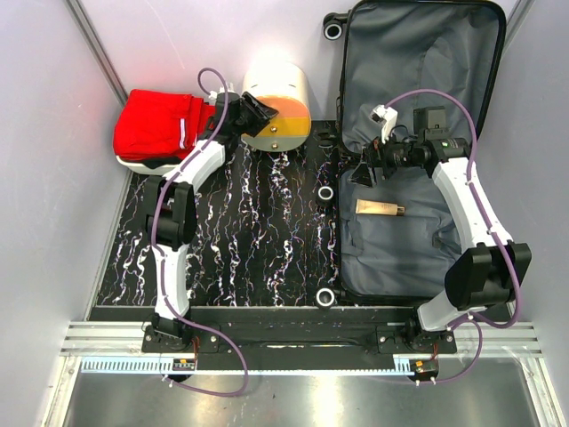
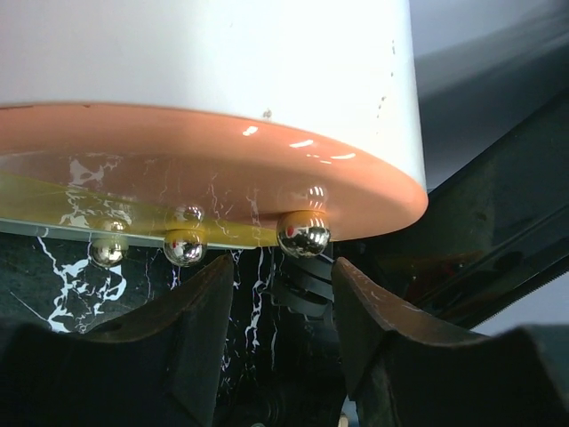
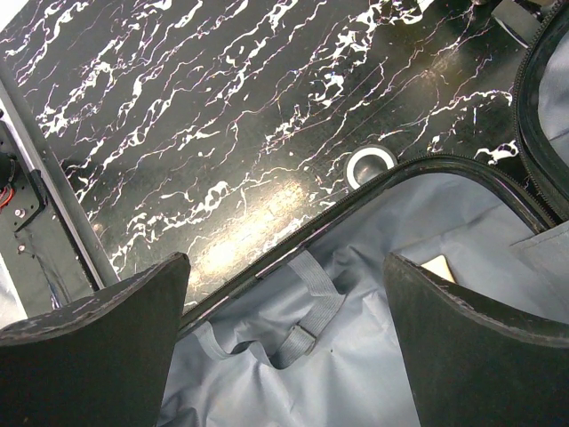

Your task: Open, take out, and arrange the luggage

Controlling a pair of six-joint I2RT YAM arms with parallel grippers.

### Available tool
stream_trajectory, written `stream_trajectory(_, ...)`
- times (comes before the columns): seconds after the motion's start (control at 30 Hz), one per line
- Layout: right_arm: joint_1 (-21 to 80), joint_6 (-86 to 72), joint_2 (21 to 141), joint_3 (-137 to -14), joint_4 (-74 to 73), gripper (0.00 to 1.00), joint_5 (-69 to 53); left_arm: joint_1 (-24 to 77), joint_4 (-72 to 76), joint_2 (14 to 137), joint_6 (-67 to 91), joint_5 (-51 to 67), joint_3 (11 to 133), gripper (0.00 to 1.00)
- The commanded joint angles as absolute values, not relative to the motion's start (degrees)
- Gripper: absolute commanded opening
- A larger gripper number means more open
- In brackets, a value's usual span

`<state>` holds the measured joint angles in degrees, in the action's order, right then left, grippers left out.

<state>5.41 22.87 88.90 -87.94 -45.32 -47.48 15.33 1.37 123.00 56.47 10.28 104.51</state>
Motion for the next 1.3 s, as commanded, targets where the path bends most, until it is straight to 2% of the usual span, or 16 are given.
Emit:
stream_trajectory(0.0, 5.45, 22.41, 89.21, -90.61, -45.44, 1.0, -47.72, 15.21, 6.24, 124.1, 59.85, 12.39, 107.75, 0.51)
stream_trajectory(0.67, 5.54, 21.71, 90.44, -91.76, -45.44, 1.0, -48.08, 14.85, 6.95, 124.37, 67.85, 11.95, 108.9, 0.48)
stream_trajectory(0.97, 5.45, 21.45, 90.97, -92.29, -45.44, 1.0, -48.43, 14.5, 5.71, 124.01, 70.14, 11.69, 108.72, 0.41)
stream_trajectory(1.27, 5.45, 20.83, 91.23, -92.2, -44.91, 1.0, -48.87, 14.59, 4.48, 123.93, 71.81, 10.64, 110.13, 0.4)
